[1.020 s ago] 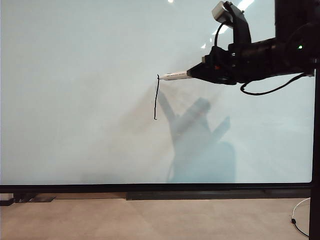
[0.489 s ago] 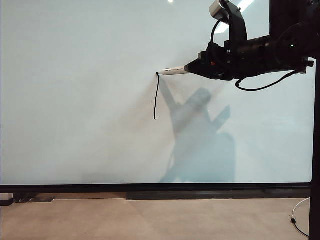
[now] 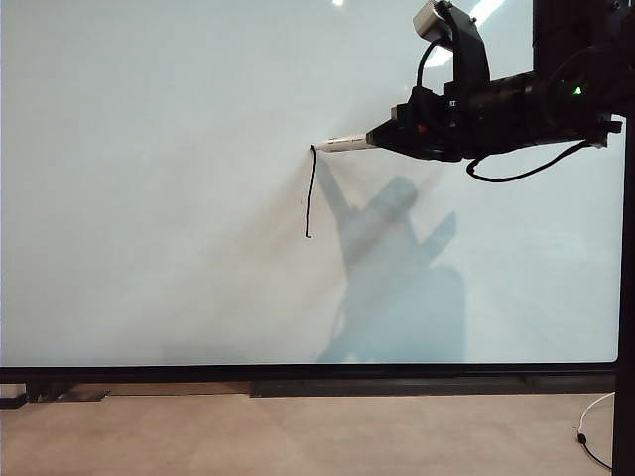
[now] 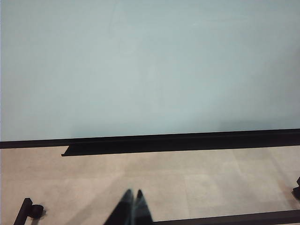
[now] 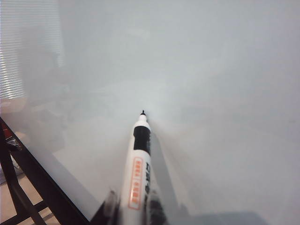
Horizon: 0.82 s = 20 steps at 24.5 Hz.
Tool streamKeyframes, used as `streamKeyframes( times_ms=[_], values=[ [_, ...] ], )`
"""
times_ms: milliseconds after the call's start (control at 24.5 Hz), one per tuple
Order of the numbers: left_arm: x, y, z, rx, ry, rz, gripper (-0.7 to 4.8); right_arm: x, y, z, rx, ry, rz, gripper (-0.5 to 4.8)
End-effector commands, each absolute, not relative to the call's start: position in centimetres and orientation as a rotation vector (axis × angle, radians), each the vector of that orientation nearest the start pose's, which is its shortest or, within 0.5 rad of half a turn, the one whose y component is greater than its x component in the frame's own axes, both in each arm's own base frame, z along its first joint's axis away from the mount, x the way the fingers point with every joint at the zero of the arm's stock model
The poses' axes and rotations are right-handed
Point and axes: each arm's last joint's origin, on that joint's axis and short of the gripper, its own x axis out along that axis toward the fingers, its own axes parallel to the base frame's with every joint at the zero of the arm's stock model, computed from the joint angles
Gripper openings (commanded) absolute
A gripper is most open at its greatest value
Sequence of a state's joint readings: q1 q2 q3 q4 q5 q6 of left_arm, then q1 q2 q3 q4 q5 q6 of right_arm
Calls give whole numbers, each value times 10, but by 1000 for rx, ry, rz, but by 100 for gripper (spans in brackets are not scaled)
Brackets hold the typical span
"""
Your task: Pick up the pen on the shelf to the right of the whiteboard and draw a rectangle.
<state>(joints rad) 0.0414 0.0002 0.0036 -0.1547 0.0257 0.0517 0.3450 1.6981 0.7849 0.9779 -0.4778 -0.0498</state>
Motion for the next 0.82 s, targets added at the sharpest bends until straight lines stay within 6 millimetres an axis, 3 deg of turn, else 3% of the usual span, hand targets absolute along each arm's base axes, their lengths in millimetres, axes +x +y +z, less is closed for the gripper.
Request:
streamKeyframes(
  times_ms=[41,367,816],
  values=[
    [96,3,152,47,142,7,-5,321,124,217,-55,-107,791,-6],
    [96,3,152,47,142,8,-5,321,118,218,-59,-106,772,-7],
    [96,3,152,47,142,7,-5,302,85,223,-88,-106,658,-6]
  ],
)
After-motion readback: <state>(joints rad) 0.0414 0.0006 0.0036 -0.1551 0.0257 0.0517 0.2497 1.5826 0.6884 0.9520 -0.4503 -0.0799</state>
